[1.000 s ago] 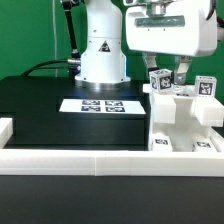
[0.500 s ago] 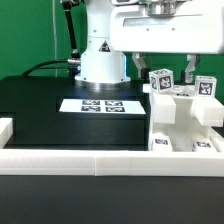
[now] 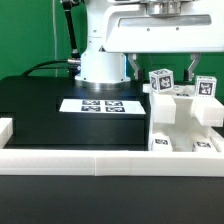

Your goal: Assemble chair

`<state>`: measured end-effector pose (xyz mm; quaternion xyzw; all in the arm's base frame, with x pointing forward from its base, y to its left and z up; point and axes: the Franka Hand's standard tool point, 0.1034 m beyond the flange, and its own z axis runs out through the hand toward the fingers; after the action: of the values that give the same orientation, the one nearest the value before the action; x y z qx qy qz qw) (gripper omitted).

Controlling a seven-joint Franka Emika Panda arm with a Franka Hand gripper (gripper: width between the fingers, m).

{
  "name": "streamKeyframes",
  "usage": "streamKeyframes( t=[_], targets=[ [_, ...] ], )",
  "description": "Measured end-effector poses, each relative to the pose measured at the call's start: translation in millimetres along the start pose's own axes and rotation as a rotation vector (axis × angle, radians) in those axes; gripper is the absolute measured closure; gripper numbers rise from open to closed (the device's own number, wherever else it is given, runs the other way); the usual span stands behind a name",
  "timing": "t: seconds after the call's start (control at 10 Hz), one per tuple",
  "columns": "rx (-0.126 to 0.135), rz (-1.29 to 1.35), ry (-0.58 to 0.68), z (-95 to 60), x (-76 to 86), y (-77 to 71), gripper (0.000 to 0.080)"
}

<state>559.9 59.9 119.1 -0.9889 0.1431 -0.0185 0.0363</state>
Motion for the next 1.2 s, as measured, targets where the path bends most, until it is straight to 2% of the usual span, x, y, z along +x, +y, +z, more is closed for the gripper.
streamKeyframes(
  t=[0.4, 0.6, 0.7, 0.8, 0.9, 1.2],
  targets=[
    [-0.001, -0.312, 0.002, -0.7, 2.0, 3.0, 0.0151],
    [-0.001, -0.326, 0.001, -0.5, 1.8, 3.3, 0.0163],
    [-0.001, -0.326, 0.001, -0.5, 1.8, 3.3, 0.0331],
    [-0.001, -0.326, 0.001, -0.5, 1.8, 3.4, 0.0331],
    [-0.001, -0.309, 0.001, -0.5, 1.8, 3.4, 0.0517],
    [0.0, -0.281, 0.001, -0.5, 1.7, 3.3, 0.0514]
  ],
)
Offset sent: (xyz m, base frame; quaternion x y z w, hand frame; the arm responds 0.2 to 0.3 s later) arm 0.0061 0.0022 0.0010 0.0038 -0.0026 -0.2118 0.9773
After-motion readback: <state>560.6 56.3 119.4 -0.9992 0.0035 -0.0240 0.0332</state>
